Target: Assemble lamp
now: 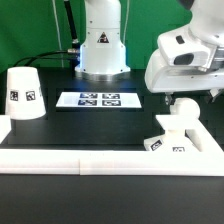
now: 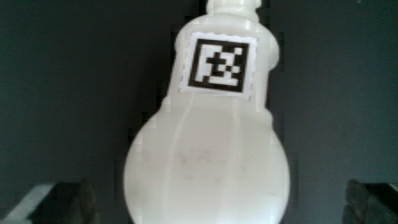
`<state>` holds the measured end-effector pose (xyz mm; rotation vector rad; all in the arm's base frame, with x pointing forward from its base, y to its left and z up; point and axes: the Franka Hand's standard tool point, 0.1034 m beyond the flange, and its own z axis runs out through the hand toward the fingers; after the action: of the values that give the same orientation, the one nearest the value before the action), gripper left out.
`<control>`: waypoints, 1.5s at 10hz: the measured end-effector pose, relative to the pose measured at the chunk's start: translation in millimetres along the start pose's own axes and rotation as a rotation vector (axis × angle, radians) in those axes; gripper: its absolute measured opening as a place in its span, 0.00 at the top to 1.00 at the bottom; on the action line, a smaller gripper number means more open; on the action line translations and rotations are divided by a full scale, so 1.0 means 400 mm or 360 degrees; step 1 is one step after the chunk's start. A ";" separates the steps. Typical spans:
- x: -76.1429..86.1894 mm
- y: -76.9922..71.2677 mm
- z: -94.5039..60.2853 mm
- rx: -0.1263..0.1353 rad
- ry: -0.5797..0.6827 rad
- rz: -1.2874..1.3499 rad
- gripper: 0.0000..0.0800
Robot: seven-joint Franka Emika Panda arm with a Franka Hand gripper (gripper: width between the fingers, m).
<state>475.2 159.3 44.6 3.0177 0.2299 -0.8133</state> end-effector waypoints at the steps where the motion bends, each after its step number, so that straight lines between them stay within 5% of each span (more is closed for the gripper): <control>1: -0.011 0.004 0.006 -0.0006 -0.0135 0.0003 0.13; 5: -0.015 0.010 0.029 -0.0018 -0.0592 0.0003 0.13; 15: 0.002 0.012 0.097 -0.0017 -0.0564 0.0017 0.13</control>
Offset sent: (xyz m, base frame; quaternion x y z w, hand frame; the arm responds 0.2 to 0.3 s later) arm -0.0005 -0.0004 0.0008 -0.0007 -0.1911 0.0046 0.9816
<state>457.3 152.9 10.4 2.7942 0.2096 -1.3151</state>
